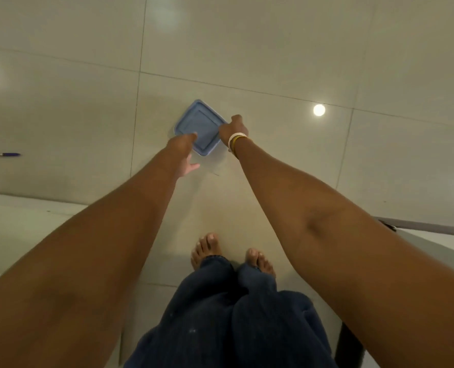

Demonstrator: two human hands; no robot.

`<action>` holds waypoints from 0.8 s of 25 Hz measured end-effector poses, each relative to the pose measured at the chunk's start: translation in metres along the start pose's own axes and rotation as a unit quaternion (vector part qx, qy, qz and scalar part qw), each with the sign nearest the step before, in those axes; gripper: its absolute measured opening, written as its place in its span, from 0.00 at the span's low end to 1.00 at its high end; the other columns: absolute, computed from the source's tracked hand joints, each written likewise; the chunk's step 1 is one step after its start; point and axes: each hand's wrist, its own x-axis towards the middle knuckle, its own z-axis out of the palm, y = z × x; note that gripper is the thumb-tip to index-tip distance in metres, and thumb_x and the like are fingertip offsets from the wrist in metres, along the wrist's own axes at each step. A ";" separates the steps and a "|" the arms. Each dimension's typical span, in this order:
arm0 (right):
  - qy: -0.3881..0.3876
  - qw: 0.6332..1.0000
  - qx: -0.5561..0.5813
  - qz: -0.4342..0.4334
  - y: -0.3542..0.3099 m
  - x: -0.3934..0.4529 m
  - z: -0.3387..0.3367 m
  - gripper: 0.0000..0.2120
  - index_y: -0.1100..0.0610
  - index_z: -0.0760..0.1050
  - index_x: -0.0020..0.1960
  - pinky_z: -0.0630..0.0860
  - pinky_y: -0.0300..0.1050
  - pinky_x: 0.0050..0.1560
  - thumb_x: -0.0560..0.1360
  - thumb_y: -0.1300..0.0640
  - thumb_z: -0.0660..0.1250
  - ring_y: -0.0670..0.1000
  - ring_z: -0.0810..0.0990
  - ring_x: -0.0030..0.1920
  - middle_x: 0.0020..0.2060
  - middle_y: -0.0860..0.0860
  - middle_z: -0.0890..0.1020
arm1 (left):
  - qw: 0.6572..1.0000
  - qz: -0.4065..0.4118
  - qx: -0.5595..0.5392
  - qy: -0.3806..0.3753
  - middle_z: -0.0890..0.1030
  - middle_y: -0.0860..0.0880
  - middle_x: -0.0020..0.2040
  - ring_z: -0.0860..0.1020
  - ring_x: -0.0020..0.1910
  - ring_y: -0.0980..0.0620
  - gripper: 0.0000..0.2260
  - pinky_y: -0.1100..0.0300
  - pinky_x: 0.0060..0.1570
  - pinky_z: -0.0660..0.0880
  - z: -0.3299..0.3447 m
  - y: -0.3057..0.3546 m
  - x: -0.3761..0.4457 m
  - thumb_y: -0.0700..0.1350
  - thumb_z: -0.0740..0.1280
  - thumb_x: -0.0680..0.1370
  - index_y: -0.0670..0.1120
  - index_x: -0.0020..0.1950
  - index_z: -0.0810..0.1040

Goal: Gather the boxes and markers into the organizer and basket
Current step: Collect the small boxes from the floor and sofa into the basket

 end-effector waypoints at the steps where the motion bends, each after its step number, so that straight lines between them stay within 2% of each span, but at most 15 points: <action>1: 0.008 1.000 -0.007 -0.007 0.002 0.012 0.005 0.19 0.59 0.66 0.68 0.76 0.50 0.51 0.77 0.61 0.57 0.60 0.76 0.53 0.60 0.60 0.76 | 1.000 -0.007 -0.014 0.007 0.56 0.46 0.78 0.58 0.76 0.45 0.27 0.43 0.71 0.63 0.002 0.001 0.010 0.45 0.65 0.79 0.48 0.76 0.59; 4: 0.062 0.998 -0.023 -0.025 0.014 0.024 0.017 0.14 0.57 0.74 0.58 0.77 0.47 0.47 0.76 0.64 0.56 0.59 0.79 0.50 0.53 0.58 0.79 | 0.999 -0.021 -0.032 -0.011 0.57 0.47 0.78 0.58 0.77 0.46 0.26 0.39 0.70 0.62 0.003 -0.001 0.028 0.46 0.64 0.80 0.48 0.77 0.59; 7: 0.103 0.995 0.012 -0.006 0.022 -0.005 0.015 0.13 0.57 0.73 0.56 0.75 0.47 0.44 0.75 0.64 0.56 0.58 0.76 0.44 0.46 0.56 0.77 | 0.999 -0.028 -0.016 -0.043 0.57 0.49 0.79 0.58 0.76 0.47 0.27 0.32 0.67 0.59 -0.001 -0.012 0.010 0.47 0.65 0.80 0.49 0.76 0.59; 9: 0.101 0.994 0.029 0.001 0.020 -0.037 0.012 0.09 0.56 0.72 0.53 0.77 0.49 0.41 0.74 0.62 0.57 0.60 0.78 0.42 0.40 0.55 0.76 | 0.998 -0.036 -0.024 -0.047 0.57 0.49 0.78 0.59 0.76 0.48 0.25 0.31 0.68 0.58 -0.005 -0.026 -0.016 0.46 0.64 0.80 0.49 0.76 0.60; 11: 0.096 0.993 0.063 -0.001 0.014 -0.074 0.007 0.07 0.53 0.69 0.48 0.82 0.57 0.40 0.72 0.62 0.57 0.62 0.81 0.41 0.36 0.52 0.75 | 0.996 -0.044 -0.062 -0.056 0.58 0.50 0.78 0.58 0.77 0.48 0.22 0.34 0.69 0.58 -0.008 -0.044 -0.053 0.47 0.59 0.82 0.52 0.76 0.60; 14: 0.076 0.994 0.070 -0.034 0.005 -0.143 -0.012 0.09 0.50 0.68 0.48 0.83 0.61 0.37 0.75 0.63 0.58 0.61 0.82 0.41 0.36 0.52 0.76 | 0.991 -0.023 -0.130 -0.036 0.59 0.49 0.77 0.58 0.76 0.44 0.26 0.27 0.61 0.60 -0.017 -0.065 -0.122 0.43 0.65 0.79 0.55 0.75 0.61; 16: 0.057 0.995 0.068 -0.053 -0.003 -0.198 -0.031 0.07 0.51 0.69 0.51 0.83 0.60 0.35 0.77 0.62 0.59 0.61 0.83 0.41 0.41 0.56 0.79 | 0.984 -0.030 -0.176 0.010 0.59 0.46 0.77 0.60 0.75 0.42 0.30 0.25 0.59 0.61 -0.028 -0.066 -0.174 0.42 0.66 0.78 0.54 0.76 0.57; 18: 0.045 0.993 0.090 -0.053 -0.010 -0.262 -0.053 0.07 0.50 0.69 0.51 0.83 0.56 0.33 0.78 0.62 0.60 0.61 0.84 0.41 0.45 0.59 0.81 | 0.977 -0.030 -0.205 0.040 0.62 0.46 0.75 0.64 0.73 0.42 0.32 0.28 0.60 0.63 -0.043 -0.066 -0.234 0.46 0.67 0.78 0.53 0.78 0.54; 20: 0.031 0.991 0.122 -0.049 -0.014 -0.328 -0.075 0.07 0.51 0.69 0.50 0.83 0.51 0.33 0.79 0.62 0.61 0.60 0.84 0.42 0.43 0.58 0.80 | 0.975 -0.012 -0.215 0.061 0.67 0.47 0.74 0.70 0.69 0.43 0.30 0.37 0.59 0.68 -0.059 -0.071 -0.297 0.48 0.67 0.78 0.51 0.77 0.58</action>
